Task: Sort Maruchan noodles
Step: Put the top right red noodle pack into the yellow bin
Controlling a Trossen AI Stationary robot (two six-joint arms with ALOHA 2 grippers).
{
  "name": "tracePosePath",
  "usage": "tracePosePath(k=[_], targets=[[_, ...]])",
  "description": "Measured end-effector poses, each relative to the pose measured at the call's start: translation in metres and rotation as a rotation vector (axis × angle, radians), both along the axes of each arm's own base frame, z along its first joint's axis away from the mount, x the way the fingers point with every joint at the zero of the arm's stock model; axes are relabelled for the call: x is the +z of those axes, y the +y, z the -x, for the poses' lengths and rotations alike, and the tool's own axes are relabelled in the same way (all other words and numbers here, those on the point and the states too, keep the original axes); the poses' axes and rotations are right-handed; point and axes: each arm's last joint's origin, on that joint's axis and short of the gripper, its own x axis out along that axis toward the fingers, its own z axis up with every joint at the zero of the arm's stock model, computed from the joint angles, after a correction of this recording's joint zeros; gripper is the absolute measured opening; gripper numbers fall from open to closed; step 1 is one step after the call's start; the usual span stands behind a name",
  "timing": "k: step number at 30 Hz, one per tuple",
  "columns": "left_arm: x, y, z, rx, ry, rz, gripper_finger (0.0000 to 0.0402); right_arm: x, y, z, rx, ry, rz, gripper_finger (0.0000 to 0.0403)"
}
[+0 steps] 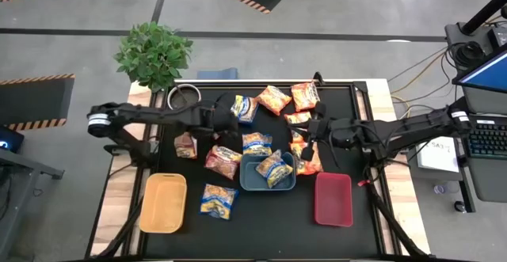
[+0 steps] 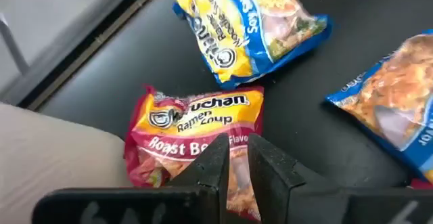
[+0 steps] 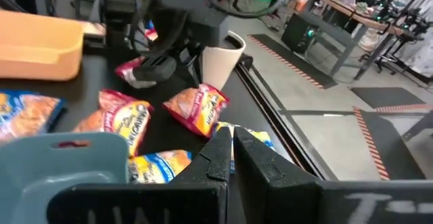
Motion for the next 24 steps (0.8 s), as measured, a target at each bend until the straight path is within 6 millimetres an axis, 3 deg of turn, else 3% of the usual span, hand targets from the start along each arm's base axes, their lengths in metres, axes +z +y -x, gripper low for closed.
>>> tracePosePath(k=[5,10,18,24], targets=[[-0.011,0.022,0.000,0.012,0.028,0.121,0.0059,-0.002,-0.010,0.000,-0.036,0.026,0.025,0.0008],[-0.017,0.036,0.003,0.056,0.042,0.161,0.0107,-0.001,-0.025,0.002,-0.091,0.039,0.052,0.0008],[-0.019,0.039,0.003,0.025,0.067,0.155,0.0196,-0.003,-0.045,0.002,0.002,0.042,-0.027,0.0008],[-0.022,0.042,0.002,0.023,0.053,0.147,0.0214,-0.005,-0.054,0.003,-0.028,0.049,-0.055,0.0009]])
